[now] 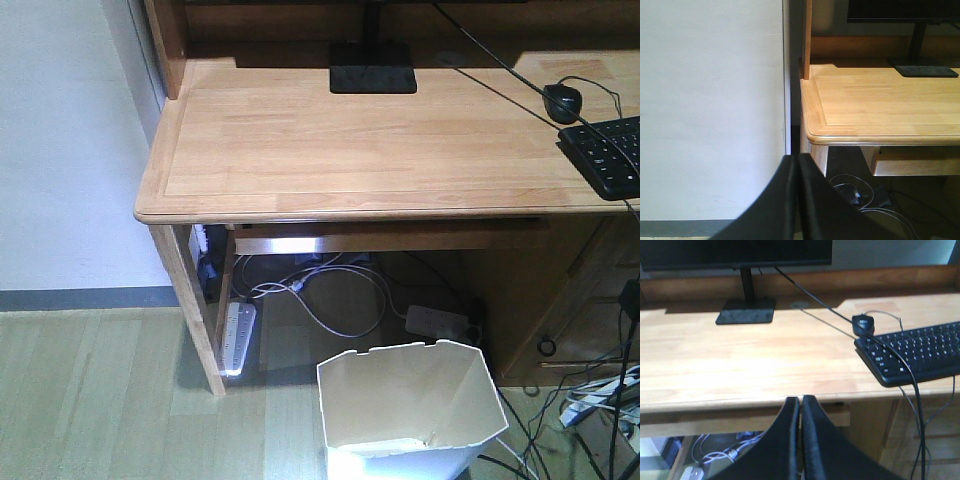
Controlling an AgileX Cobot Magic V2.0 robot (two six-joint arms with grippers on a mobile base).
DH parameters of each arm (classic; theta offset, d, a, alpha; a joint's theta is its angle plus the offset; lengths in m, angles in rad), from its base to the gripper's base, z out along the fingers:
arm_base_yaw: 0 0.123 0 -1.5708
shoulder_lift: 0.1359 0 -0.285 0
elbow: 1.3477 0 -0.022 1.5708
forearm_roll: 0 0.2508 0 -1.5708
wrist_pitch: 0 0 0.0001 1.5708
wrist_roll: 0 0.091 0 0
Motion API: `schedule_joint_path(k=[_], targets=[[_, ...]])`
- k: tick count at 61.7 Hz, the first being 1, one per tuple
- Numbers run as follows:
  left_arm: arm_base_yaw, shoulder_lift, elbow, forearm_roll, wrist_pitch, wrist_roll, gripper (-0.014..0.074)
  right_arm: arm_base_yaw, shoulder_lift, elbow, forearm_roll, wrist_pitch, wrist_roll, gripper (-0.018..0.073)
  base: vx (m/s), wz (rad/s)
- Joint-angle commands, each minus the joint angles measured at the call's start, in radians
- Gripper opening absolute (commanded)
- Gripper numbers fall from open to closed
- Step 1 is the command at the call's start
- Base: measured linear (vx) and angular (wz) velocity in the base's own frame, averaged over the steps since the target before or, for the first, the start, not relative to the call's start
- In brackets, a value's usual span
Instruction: Move trash bin to bedside with robot
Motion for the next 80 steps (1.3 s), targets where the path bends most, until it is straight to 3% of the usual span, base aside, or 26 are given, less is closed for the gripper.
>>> schedule_joint_path(k=[1,12,27,37,56,68,80], targets=[[-0.002,-0.011,0.029,-0.004,-0.07,-0.008,-0.0006,-0.006,0.01,-0.035,-0.014,-0.053,-0.009,0.0015,0.0,0.0],[-0.002,-0.011,0.029,-0.004,-0.07,-0.008,-0.0006,-0.006,0.01,-0.035,-0.014,-0.02,-0.037,0.0125,0.0,0.0],[-0.002,-0.011,0.029,-0.004,-0.07,-0.008,-0.0006,-0.006,0.01,-0.035,-0.014,0.019,-0.05,0.0407,0.0,0.0],[-0.002,-0.011,0.029,-0.004,-0.07,-0.008,-0.0006,-0.006,0.01,-0.035,-0.014,0.029,-0.051,0.0516,0.0,0.0],[-0.002,-0.011,0.029,-0.004,-0.07,-0.008,-0.0006,-0.006,0.143,-0.137,-0.002,0.136,-0.044,0.0525,0.0,0.0],[-0.002,-0.011,0.029,-0.005,-0.07,-0.008,-0.0006,-0.006,0.349,-0.234,-0.003,0.229,-0.045,0.0525,0.0,0.0],[-0.002,-0.011,0.029,-0.005,-0.07,-0.008,-0.0006,-0.048,0.578,-0.273,-0.003,0.208,-0.051,0.0525,0.0,0.0]])
